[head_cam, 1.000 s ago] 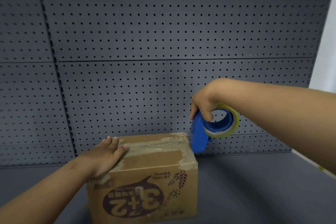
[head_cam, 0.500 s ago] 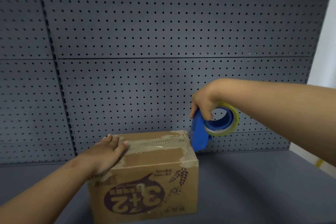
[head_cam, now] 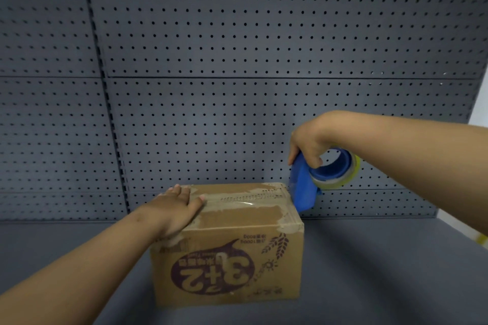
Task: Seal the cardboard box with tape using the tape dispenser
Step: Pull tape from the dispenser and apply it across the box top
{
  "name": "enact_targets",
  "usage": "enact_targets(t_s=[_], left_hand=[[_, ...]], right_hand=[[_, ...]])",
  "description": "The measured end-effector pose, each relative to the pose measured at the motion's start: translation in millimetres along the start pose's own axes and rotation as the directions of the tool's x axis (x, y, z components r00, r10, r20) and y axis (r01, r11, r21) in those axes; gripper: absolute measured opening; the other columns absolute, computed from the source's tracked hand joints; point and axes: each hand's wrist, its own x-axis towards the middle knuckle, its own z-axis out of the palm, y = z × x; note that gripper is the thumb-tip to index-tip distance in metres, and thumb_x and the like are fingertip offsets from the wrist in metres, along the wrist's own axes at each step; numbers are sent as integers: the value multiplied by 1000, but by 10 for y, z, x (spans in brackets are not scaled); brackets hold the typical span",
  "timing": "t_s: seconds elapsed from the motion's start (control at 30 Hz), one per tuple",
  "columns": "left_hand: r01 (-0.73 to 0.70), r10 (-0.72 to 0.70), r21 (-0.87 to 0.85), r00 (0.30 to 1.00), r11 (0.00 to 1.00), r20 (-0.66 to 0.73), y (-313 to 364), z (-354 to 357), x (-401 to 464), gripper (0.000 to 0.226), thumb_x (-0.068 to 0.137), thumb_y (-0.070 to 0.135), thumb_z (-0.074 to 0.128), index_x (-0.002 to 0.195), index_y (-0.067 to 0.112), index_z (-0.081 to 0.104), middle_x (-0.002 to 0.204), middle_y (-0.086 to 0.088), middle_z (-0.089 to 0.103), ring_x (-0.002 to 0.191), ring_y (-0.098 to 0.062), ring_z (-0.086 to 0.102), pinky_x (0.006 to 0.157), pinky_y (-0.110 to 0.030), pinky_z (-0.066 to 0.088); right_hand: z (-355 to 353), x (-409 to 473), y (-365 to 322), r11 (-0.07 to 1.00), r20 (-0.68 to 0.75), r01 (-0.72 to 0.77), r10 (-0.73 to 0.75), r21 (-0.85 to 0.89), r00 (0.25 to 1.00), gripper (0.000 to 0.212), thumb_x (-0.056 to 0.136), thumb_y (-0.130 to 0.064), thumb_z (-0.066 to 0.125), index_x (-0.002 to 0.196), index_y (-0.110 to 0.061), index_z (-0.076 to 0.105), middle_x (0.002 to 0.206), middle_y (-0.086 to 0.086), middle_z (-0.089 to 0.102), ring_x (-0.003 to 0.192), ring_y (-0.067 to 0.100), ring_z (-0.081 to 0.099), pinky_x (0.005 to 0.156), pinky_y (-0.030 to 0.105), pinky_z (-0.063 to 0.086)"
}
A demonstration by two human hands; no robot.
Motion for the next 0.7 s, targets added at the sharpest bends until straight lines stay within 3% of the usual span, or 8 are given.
enact_targets(t_s=[0.17, 0.3, 0.47, 0.7], left_hand=[[2, -2, 3, 1000, 1000, -6, 24, -8, -40, 71, 94, 56, 6, 150, 13, -2, 159, -8, -6, 146, -19, -4, 117, -34, 2], [5, -5, 0, 1000, 1000, -9, 25, -8, -27, 71, 94, 56, 7, 150, 13, -1, 159, -8, -5, 146, -19, -2, 117, -34, 3], [1, -1, -24, 1000, 1000, -9, 16, 1, -11, 71, 94, 56, 7, 150, 13, 0, 159, -8, -4, 146, -20, -2, 117, -34, 3], [-5, 5, -25, 1000, 1000, -4, 6, 6, -26, 72, 94, 57, 8, 150, 13, -1, 159, -7, -5, 146, -19, -3, 117, -34, 2]], right_hand=[[5, 7, -20, 999, 37, -2, 4, -43, 999, 61, 77, -1, 56, 131, -27, 51, 139, 1, 47, 97, 20, 49, 74, 30, 39], [-21, 26, -108, 995, 13, 10, -9, -96, 1000, 62, 77, -2, 55, 133, -25, 49, 140, -1, 46, 113, 22, 53, 79, 30, 44], [42, -41, -5, 1000, 7, -20, 20, -20, 1000, 59, 78, -3, 57, 132, -27, 50, 127, 0, 53, 90, 15, 44, 74, 28, 38], [19, -46, -77, 995, 19, -8, 10, -103, 1000, 61, 78, -2, 54, 134, -27, 48, 134, -2, 51, 95, 17, 49, 73, 28, 38]])
